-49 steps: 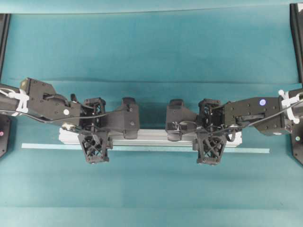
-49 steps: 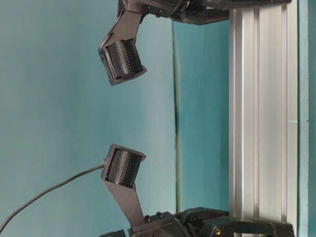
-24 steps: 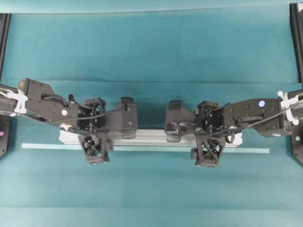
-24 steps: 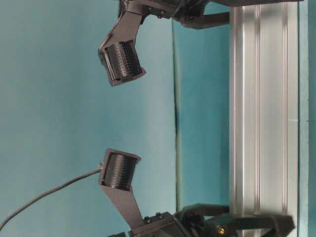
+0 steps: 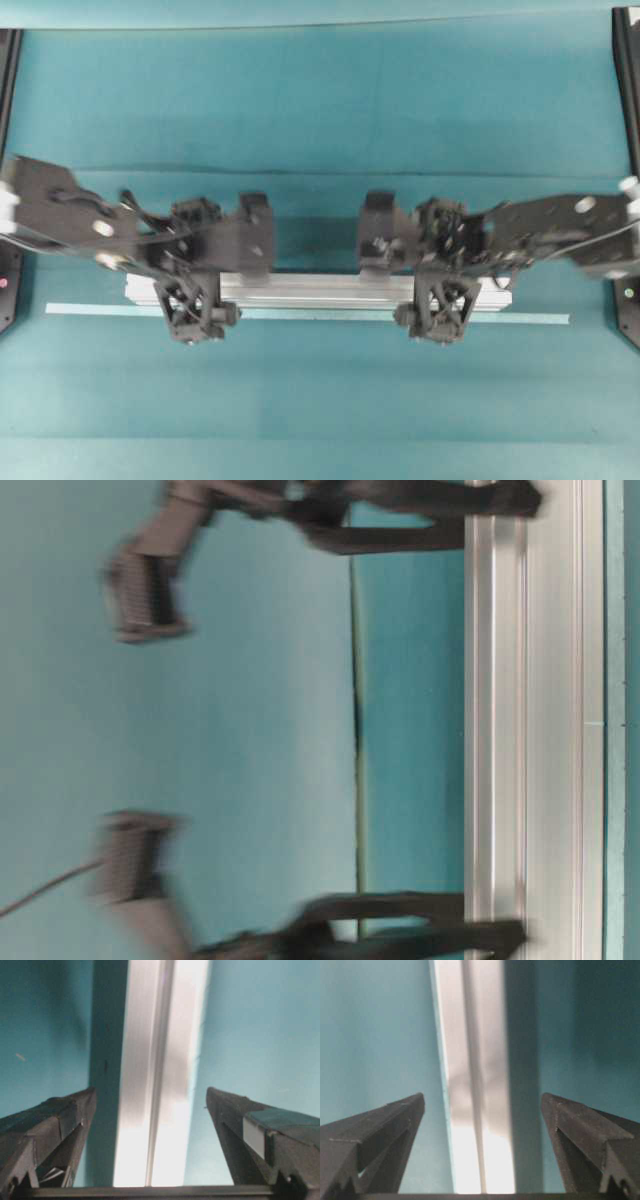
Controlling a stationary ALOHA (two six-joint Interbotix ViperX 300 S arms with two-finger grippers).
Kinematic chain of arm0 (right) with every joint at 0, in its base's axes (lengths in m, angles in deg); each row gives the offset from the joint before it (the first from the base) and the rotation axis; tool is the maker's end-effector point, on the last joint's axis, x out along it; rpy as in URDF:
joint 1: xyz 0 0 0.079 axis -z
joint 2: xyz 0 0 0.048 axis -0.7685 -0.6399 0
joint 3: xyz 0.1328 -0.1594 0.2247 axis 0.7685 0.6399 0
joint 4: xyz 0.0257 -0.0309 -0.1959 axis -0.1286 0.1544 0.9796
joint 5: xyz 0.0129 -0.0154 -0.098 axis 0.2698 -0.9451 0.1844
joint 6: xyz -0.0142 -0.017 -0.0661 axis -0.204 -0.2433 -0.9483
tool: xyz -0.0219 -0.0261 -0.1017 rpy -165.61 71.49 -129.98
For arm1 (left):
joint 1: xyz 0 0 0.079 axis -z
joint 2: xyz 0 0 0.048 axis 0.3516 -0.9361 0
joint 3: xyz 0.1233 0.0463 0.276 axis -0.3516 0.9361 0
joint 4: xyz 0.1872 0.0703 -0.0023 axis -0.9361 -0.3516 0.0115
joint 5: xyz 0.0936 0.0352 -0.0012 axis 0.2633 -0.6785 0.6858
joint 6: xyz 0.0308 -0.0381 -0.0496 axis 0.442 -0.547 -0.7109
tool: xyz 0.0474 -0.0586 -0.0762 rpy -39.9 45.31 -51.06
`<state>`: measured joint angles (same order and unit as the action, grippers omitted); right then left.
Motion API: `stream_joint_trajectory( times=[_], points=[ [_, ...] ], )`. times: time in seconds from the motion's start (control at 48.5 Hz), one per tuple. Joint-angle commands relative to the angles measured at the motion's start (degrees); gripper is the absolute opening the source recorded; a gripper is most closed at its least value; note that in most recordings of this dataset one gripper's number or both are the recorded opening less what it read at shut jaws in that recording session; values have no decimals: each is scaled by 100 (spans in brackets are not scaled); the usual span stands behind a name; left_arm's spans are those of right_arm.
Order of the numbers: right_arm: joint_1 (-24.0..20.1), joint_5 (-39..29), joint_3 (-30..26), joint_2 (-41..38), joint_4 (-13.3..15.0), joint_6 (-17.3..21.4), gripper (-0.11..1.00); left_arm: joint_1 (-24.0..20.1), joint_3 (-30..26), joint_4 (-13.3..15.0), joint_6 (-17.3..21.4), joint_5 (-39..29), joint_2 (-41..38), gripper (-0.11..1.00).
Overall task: Lift the metal rail with both hands.
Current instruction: 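Open both grippers and raise them off the rail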
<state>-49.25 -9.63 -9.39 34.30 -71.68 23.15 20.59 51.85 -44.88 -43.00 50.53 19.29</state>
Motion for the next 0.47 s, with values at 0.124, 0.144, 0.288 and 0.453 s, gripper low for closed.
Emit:
stream_joint_trajectory(
  times=[0.124,0.144,0.288,0.453],
  points=[
    [35,141,-79,668,18,35,95,-114,-18,0,44,26,967,97],
    [44,158,-79,729,18,26,95,-123,-26,0,53,26,1037,97],
    [114,334,-62,1222,18,26,95,-132,9,0,176,44,1512,97],
    [149,475,-9,1705,18,26,95,-167,18,0,281,53,1951,97]
  ],
)
